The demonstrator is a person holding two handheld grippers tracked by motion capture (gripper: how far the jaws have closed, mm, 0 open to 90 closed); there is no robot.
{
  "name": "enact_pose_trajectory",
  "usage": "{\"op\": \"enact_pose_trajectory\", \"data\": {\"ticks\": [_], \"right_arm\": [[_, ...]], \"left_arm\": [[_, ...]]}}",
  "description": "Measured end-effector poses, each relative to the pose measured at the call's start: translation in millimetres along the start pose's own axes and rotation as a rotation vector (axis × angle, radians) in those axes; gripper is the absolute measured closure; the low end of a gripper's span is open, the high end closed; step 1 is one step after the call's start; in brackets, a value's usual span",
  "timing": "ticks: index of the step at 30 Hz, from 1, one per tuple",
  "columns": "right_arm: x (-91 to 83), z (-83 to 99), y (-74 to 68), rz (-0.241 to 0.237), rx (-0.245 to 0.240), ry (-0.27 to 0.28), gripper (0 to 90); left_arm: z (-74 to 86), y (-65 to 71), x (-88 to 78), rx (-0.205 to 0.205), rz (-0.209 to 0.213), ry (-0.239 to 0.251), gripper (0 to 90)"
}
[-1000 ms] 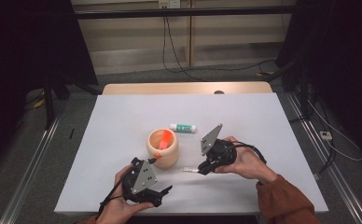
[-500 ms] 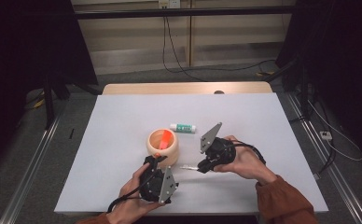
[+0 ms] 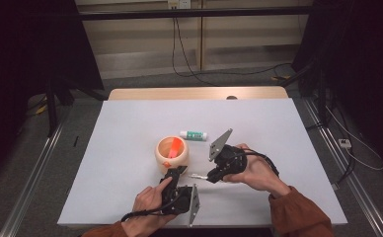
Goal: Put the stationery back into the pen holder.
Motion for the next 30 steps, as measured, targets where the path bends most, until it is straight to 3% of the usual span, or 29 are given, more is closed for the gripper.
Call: {"op": "enact_pose_trajectory", "data": {"ticks": [3,8,17,20,22,23,28,30], "right_arm": [[2.7,-1.3,0.5,0.009,0.011,-0.011,80.9],[7.4,-4.1,-0.4,0.002,0.027,-0.016,80.9],[8.1,-7.7,-2.0,-0.012,0.038,0.008,80.9],[8.8,-9.2,-3.0,-0.019,0.04,0.013,80.9],[9.5,-9.6,-3.0,-0.019,0.046,0.012,80.9],[9.6,-9.9,-3.3,-0.025,0.046,0.015,80.9],[12.3,-10.2,-2.8,-0.031,0.067,0.016,80.9],[12.7,-9.9,-3.2,-0.034,0.068,0.012,80.9]], "left_arm": [[-1.8,0.9,2.2,0.057,-0.042,-0.018,36.6],[-6.2,1.9,5.5,0.087,-0.089,-0.015,47.9],[-15.6,11.6,7.5,0.161,-0.129,-0.014,62.2],[-16.6,13.8,9.4,0.169,-0.128,-0.017,65.8],[-16.4,13.2,9.5,0.196,-0.127,-0.034,68.3],[-18.2,14.5,10.8,0.174,-0.132,-0.014,68.8],[-21.5,18.0,10.8,0.21,-0.131,-0.014,71.8],[-20.8,18.6,11.1,0.197,-0.127,-0.013,74.6]]}}
Point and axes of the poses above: each handheld gripper's, and its own axes: x roughly forward along the jaws, z roughly out of its underside, y roughly to its right, the point moved 10 cm from there along x, roughly forward along the jaws, and after that the axes turned 9 degrees about -y, right-handed, at the moved point
